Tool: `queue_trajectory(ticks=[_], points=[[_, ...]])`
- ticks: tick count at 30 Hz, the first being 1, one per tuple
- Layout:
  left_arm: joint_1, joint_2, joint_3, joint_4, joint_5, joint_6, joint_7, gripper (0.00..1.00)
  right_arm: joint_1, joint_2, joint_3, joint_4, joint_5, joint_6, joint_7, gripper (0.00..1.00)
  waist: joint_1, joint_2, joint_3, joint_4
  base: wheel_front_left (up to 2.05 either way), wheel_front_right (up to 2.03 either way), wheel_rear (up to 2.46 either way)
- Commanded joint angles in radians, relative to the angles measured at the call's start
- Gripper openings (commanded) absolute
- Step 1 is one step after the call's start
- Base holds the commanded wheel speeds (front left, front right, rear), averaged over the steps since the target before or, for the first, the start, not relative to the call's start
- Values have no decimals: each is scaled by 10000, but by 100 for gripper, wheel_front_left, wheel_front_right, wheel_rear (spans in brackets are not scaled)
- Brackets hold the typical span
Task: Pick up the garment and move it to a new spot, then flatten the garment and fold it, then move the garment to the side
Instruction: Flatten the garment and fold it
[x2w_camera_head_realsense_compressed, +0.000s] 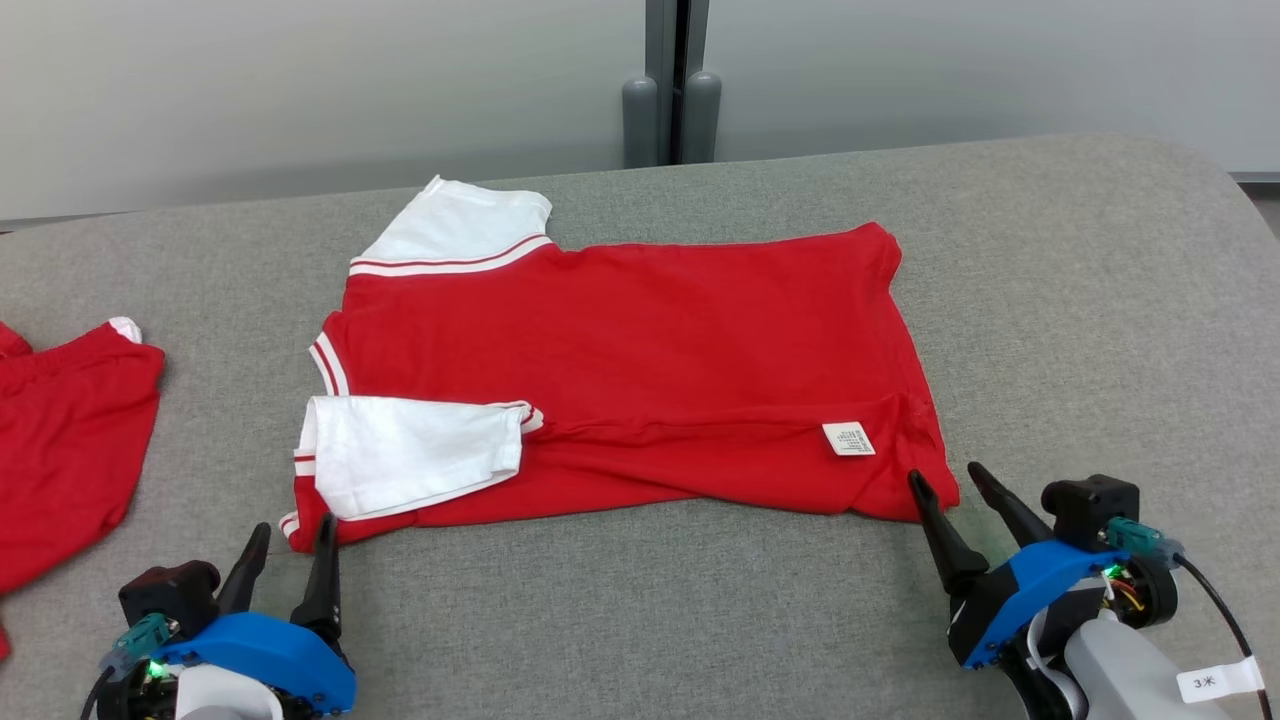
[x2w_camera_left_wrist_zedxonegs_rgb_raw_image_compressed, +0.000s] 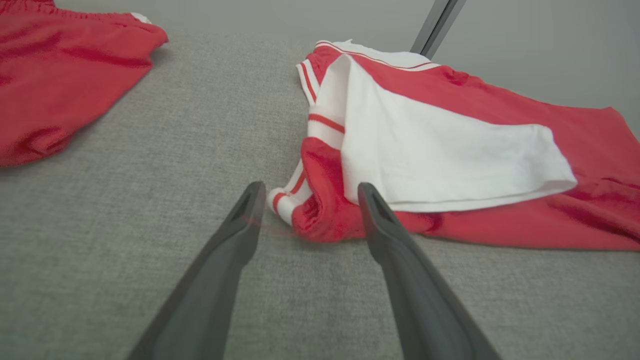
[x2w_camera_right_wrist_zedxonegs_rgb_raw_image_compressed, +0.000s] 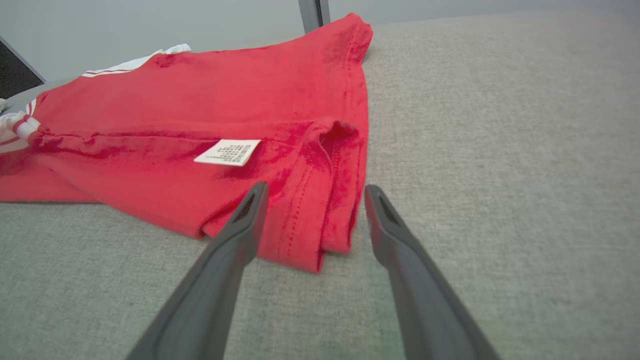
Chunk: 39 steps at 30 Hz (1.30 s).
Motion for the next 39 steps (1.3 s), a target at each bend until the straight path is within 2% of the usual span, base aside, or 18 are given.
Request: queue_trajectory(ticks=[1, 17, 18, 19, 20, 21, 22, 30, 39], points=[[36, -76, -53, 77, 74, 40, -44, 100, 25, 75, 52, 103, -127, 1, -37, 100, 1, -1, 28, 22, 0, 0, 0], [-939, -423, -471, 1210, -56, -17, -38, 100, -681, 511, -171, 1313, -1040, 1, -37, 100, 1, -1, 378, 86, 0, 0, 0], [-946, -444, -523, 1265, -115, -18, -35, 100, -723, 572, -168, 1398, -1018, 1, -35, 51, 1, -1, 382, 76, 0, 0, 0], [-956, -454, -573, 1301, -175, -19, -36, 49, -753, 628, -158, 1458, -977, 1, -35, 0, 1, -1, 381, 68, 0, 0, 0], [-961, -451, -611, 1331, -225, -20, -34, 33, -769, 672, -149, 1499, -944, 1, -34, 0, 1, -1, 373, 58, 0, 0, 0], [-965, -458, -640, 1313, -310, -20, -34, 7, -798, 702, -188, 1463, -911, 1, -36, 0, 1, -1, 363, 55, 0, 0, 0], [-949, -477, -596, 1220, -369, -21, -34, 0, -809, 738, -232, 1407, -894, 1, -36, 0, 1, -1, 338, 51, 0, 0, 0], [-82, -490, -219, 8, -602, -21, -38, 0, -54, 573, -713, 600, -745, 1, -37, 0, 1, -1, -238, 213, 0, 0, 0], [1701, -455, 130, -1373, -611, -22, -38, 0, 1653, 155, -936, -748, -423, 1, -38, 0, 1, -1, -913, 262, 0, 0, 0]])
